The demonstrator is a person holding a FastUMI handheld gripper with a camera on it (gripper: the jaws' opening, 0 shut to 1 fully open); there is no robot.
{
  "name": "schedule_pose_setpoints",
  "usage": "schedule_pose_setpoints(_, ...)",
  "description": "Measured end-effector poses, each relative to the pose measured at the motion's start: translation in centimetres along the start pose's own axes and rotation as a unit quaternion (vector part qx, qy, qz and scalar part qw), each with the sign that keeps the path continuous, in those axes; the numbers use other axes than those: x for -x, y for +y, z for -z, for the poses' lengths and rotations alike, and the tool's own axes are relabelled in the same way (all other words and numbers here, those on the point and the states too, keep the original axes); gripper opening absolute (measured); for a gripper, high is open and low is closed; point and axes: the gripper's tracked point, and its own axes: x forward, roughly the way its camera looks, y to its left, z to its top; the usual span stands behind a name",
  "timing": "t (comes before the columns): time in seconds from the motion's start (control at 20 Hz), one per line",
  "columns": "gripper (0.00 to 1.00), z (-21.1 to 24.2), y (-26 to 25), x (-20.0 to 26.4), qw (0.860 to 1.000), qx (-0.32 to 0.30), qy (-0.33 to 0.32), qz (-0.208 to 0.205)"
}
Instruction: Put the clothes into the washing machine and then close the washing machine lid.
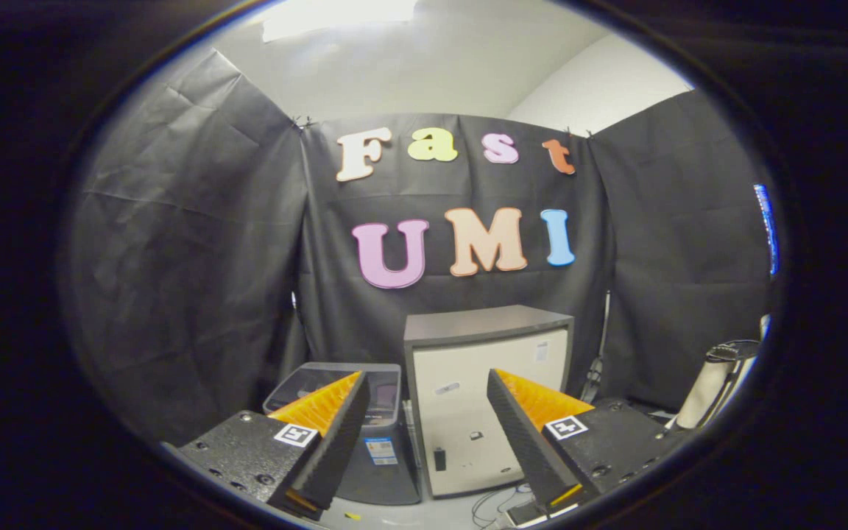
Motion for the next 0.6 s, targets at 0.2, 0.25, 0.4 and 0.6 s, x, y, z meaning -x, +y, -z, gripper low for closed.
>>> schedule_pose_setpoints(0.2, 0.97, 0.0, 0.2, 0.0, 1.000, 0.001, -0.010, -0.009)
schedule_pose_setpoints(0.25, 0.97, 0.2, 0.1, 0.0, 1.000, 0.004, -0.010, -0.010)
schedule_pose_setpoints(0.4, 0.97, 0.9, -0.6, -0.2, 1.000, 0.002, -0.006, -0.005)
schedule_pose_setpoints(0.6, 0.97, 1.6, -0.2, -0.4, 1.000, -0.018, 0.001, -0.024)
